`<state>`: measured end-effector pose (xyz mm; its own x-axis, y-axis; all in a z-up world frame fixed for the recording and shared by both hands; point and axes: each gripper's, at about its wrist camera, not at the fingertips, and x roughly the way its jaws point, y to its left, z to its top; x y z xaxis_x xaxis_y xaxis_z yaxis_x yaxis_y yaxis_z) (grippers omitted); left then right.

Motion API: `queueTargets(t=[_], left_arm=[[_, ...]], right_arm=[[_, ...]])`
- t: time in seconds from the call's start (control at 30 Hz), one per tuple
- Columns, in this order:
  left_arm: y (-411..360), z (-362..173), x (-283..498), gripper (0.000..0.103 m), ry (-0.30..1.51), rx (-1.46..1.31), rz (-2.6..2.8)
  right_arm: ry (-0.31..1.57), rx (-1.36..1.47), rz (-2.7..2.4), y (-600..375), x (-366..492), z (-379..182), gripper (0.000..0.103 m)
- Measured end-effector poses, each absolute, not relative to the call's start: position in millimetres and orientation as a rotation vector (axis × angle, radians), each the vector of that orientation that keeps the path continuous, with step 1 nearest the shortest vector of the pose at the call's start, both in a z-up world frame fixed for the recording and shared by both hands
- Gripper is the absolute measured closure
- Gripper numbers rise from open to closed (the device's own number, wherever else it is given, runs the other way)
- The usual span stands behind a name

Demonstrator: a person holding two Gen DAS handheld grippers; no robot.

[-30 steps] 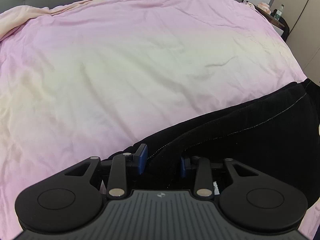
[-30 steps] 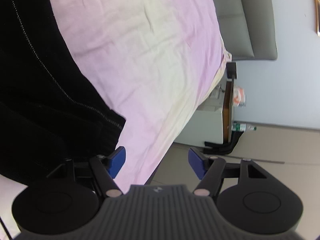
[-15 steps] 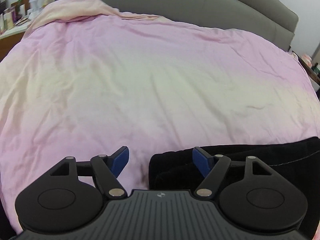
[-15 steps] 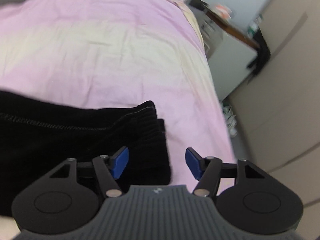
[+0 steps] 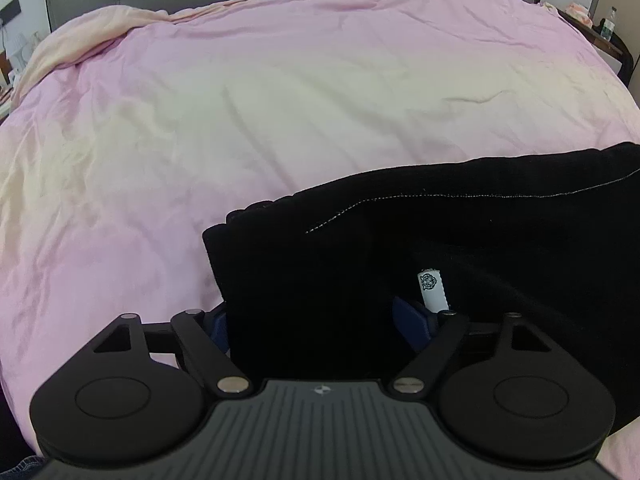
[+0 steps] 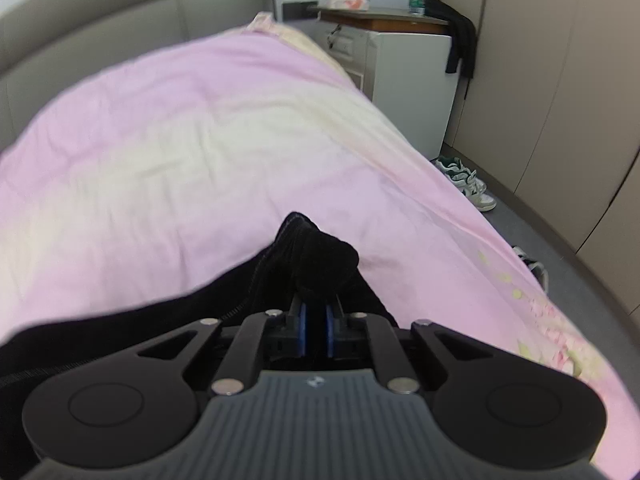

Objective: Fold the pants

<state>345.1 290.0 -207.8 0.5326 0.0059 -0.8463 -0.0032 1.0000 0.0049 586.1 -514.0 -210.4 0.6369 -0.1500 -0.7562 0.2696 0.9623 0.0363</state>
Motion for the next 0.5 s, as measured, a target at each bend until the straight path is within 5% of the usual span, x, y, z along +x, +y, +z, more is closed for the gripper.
queueTargets(t=[0.17,0.23,0.33,0.5], left_arm=[[291.7,-209.7,343.0,0.007,1.004,-0.003,-0.003],[292.8,-209.9,341.7,0.007,1.003,-0.010,0.000],[289.5,-207.6,339.2,0.007,1.009,0.007,0.012],[287.5,-202.2,337.8,0.008,1.009,0.028,0.016]], right_arm=[[0.870,0.237,-0.257,-539.3,577.9,-218.4,0.098],[0.930,0.208,-0.284,-541.5,584.5,-238.7,0.089],[0.896,0.183,-0.305,-540.3,585.0,-254.5,0.060],[0.832,0.299,-0.310,-550.5,566.9,-256.1,0.059]])
